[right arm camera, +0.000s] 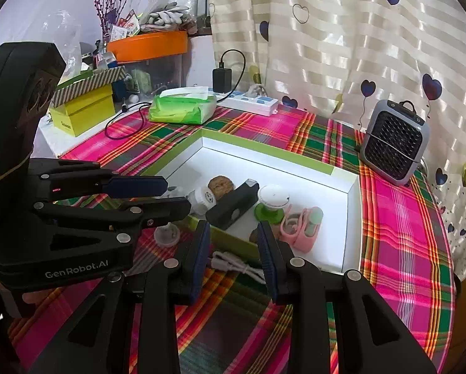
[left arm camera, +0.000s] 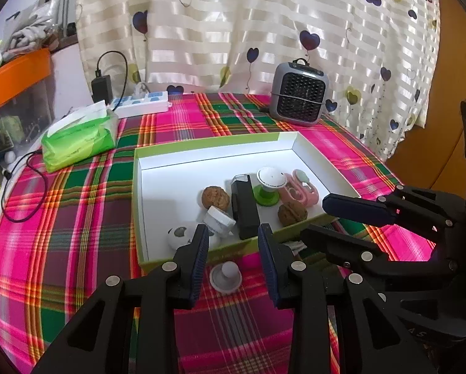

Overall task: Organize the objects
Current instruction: 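Lower and release the white cap in the box while the right gripper releases the walnut, then withdraw both grippers out of the box toward the remaining items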

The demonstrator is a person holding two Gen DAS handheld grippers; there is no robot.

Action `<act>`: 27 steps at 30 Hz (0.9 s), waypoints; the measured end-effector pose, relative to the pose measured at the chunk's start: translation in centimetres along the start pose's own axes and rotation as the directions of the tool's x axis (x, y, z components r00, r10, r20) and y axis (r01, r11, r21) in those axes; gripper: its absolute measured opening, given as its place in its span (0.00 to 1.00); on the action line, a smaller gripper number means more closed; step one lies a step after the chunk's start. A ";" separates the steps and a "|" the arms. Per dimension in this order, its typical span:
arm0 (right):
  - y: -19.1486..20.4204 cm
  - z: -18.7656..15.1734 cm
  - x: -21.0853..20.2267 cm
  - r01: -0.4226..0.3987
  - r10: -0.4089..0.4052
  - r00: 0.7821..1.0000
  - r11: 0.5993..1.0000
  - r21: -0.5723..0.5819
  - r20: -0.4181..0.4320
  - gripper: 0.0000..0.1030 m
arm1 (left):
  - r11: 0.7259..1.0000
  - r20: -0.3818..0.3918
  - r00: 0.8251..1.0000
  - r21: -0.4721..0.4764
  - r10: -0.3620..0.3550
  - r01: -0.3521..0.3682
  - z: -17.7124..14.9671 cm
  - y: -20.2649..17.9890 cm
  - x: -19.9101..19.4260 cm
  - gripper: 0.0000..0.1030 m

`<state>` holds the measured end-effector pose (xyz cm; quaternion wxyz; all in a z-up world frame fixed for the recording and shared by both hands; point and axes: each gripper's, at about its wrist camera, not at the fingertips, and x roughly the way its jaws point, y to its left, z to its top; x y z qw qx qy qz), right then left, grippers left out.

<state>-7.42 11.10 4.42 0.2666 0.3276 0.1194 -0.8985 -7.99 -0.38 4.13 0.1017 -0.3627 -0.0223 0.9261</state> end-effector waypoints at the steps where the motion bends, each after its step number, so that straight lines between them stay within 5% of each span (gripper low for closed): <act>1: 0.1 -0.1 -0.2 0.001 -0.001 1.000 1.000 0.001 0.001 0.32 | 1.000 0.004 1.000 0.001 0.002 -0.002 -0.1 0.0 -0.2 0.30; 27: 0.3 -2.5 -2.0 -0.011 0.011 1.000 0.999 0.042 0.002 0.32 | 1.000 0.009 1.000 0.003 0.013 -0.014 -2.8 -0.1 -2.9 0.30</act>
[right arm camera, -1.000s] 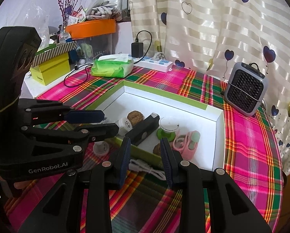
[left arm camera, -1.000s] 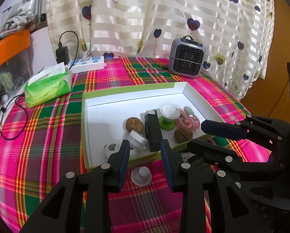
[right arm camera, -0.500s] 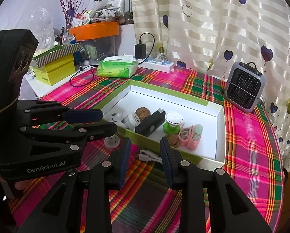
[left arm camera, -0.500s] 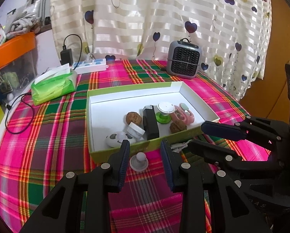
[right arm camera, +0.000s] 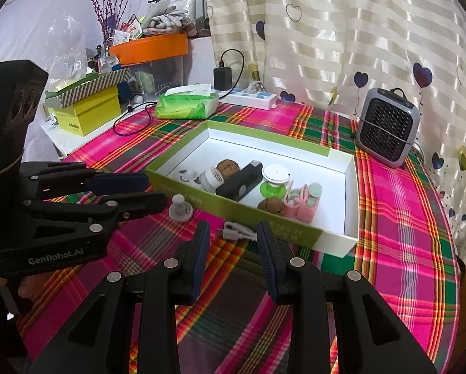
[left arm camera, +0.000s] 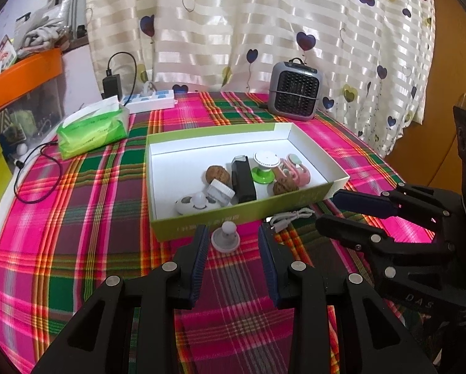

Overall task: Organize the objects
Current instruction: 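Withdraw both grippers out of the box toward the remaining items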

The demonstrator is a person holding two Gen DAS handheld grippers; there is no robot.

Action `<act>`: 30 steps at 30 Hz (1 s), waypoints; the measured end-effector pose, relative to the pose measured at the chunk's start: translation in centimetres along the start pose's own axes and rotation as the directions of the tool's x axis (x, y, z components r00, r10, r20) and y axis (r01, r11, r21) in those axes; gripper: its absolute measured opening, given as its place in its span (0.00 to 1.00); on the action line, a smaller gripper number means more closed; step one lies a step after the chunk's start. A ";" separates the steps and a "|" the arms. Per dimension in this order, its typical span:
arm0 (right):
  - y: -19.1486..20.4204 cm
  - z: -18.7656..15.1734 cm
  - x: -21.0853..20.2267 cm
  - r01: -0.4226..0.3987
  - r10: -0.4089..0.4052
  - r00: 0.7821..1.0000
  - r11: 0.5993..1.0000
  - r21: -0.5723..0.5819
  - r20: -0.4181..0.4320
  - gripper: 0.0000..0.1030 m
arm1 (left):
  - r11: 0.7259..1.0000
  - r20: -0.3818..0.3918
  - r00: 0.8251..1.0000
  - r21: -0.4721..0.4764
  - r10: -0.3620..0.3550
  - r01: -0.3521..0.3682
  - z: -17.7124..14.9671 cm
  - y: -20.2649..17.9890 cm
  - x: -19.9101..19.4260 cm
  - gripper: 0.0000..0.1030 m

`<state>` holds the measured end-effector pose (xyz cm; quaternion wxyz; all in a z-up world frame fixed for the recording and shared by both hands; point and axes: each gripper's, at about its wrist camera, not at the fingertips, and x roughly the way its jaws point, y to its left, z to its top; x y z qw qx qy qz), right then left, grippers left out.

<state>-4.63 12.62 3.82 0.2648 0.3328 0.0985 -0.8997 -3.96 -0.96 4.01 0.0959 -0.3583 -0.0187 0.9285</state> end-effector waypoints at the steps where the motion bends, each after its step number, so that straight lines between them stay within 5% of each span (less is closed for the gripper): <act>1: -0.1 -0.2 0.0 0.000 0.000 1.000 1.000 0.004 -0.002 0.32 | 1.000 -0.001 1.000 -0.001 0.000 0.000 -0.2 0.1 -0.1 0.30; 30: -3.1 -1.0 3.3 -0.038 0.041 0.992 0.999 0.025 -0.118 0.37 | 1.000 -0.079 0.997 -0.003 -0.012 0.012 -0.3 0.2 2.6 0.31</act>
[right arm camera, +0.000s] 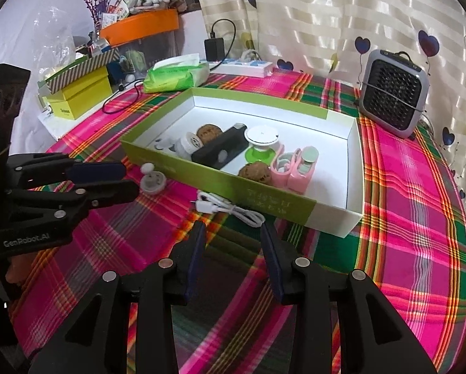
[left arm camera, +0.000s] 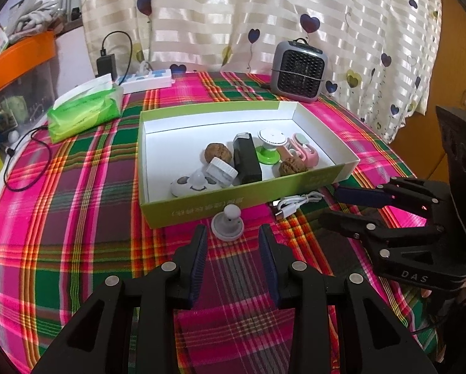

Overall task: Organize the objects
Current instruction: 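Withdraw both grippers out of the box toward the remaining items, then grasp the white knob holder with the left gripper while the right gripper grasps the white USB cable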

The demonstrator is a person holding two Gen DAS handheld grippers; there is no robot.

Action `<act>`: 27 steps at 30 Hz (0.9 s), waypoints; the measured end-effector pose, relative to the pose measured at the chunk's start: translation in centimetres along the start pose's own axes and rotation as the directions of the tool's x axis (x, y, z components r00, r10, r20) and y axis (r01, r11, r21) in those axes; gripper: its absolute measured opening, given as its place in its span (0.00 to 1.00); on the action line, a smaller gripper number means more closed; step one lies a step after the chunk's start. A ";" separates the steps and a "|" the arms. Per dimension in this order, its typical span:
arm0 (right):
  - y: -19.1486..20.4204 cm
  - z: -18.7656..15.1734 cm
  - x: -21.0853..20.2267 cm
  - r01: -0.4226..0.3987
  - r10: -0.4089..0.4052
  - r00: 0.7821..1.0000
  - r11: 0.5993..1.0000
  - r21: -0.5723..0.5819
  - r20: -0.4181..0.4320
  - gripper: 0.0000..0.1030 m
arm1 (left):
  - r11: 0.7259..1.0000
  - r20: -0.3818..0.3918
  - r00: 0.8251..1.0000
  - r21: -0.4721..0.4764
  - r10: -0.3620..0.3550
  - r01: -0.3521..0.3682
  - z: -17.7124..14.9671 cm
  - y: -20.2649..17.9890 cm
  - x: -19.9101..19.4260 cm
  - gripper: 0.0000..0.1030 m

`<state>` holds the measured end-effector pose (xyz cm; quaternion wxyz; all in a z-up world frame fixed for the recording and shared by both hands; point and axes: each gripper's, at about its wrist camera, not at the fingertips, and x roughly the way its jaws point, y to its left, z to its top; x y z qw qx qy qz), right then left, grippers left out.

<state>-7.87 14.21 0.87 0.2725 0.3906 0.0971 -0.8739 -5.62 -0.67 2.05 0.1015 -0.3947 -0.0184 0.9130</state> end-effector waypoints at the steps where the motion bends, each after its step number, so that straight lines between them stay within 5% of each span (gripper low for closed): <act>1: -0.2 0.1 0.2 0.000 0.000 1.000 1.000 -0.002 -0.006 0.37 | 1.000 -0.002 1.000 0.003 -0.001 0.001 0.0 -0.1 0.1 0.31; 12: -0.5 0.6 1.9 -0.038 0.036 0.997 0.999 -0.036 -0.063 0.37 | 1.000 -0.013 1.000 0.001 -0.004 0.004 -0.1 0.0 0.5 0.31; 18: 1.4 -0.3 0.7 -0.150 0.141 0.987 0.983 -0.110 -0.084 0.37 | 1.000 -0.006 1.000 -0.004 -0.009 0.009 0.0 0.1 0.3 0.31; 27: 1.6 0.7 1.7 -0.082 0.074 0.995 0.990 -0.118 -0.072 0.37 | 1.000 -0.016 1.000 -0.004 -0.011 0.011 0.0 0.1 0.6 0.31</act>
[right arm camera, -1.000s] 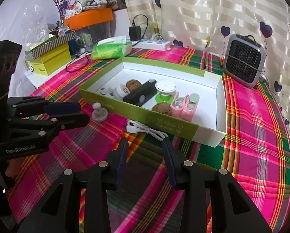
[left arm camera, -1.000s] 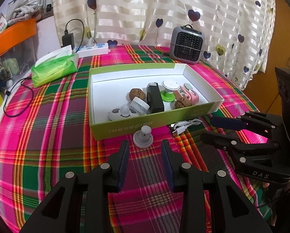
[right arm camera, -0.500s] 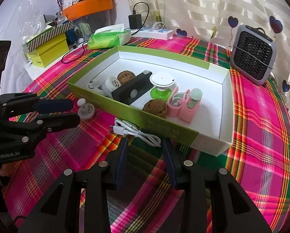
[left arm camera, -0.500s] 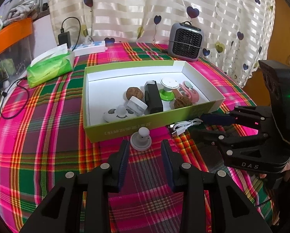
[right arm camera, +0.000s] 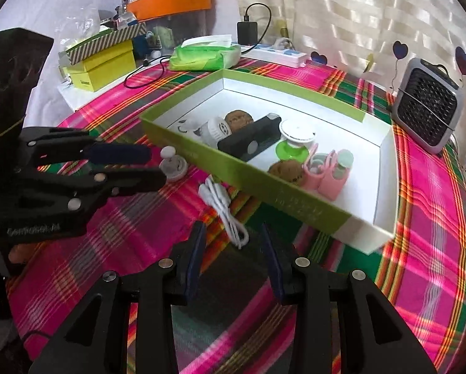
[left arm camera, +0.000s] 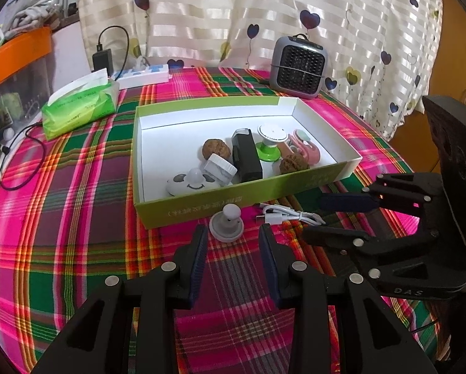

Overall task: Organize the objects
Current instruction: 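Grasp the white knob holder with the left gripper while the right gripper grasps the white USB cable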

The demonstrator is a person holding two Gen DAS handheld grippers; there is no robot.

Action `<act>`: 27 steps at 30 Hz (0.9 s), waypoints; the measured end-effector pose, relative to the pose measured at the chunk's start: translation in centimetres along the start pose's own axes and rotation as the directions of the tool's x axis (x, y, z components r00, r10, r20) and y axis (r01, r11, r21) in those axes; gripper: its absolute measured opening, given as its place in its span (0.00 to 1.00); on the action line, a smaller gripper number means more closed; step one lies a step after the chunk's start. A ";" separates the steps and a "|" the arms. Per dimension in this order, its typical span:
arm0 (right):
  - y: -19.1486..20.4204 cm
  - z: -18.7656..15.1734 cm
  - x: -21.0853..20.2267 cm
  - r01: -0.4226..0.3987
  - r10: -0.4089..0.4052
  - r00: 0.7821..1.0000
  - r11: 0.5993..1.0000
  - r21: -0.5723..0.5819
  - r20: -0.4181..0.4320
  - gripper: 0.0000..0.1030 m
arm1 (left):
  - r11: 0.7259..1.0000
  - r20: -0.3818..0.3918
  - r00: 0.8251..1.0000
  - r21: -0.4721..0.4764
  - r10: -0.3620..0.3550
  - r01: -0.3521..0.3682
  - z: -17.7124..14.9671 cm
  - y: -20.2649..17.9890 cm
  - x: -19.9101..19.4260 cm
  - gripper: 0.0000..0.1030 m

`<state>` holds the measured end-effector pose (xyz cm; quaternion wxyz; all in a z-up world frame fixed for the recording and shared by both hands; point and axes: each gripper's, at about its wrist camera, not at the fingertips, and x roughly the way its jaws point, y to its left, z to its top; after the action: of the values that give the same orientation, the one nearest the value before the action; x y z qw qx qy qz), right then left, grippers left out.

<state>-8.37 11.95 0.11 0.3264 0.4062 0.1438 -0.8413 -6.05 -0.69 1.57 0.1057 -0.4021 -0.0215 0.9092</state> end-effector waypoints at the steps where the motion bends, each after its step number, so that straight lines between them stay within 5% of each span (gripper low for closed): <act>1: 0.1 0.2 0.3 -0.001 0.000 1.000 1.000 -0.004 -0.004 0.37 | 1.000 -0.002 1.000 -0.002 0.001 -0.001 0.0 0.0 0.1 0.31; 4: 0.4 0.5 0.8 0.002 -0.003 1.000 1.000 -0.020 -0.004 0.36 | 1.000 -0.003 1.000 -0.010 0.002 -0.002 0.2 0.2 0.5 0.31; 7: 0.6 0.5 0.8 -0.005 0.005 1.000 1.000 -0.027 0.002 0.18 | 1.000 -0.007 1.000 -0.019 0.007 -0.007 0.3 0.3 0.8 0.31; 10: 1.0 0.2 0.7 0.000 0.000 1.000 0.999 -0.043 0.002 0.10 | 1.000 -0.009 1.000 -0.023 0.008 -0.008 0.5 0.3 1.1 0.31; 27: 0.7 -0.2 -0.1 0.013 -0.013 1.000 1.000 -0.010 0.018 0.10 | 0.998 -0.029 0.999 -0.058 0.028 -0.030 0.9 0.3 2.7 0.31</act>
<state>-7.79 11.58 0.09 0.3242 0.3962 0.1481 -0.8462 -8.54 -0.37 0.21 0.0810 -0.4179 -0.0405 0.9040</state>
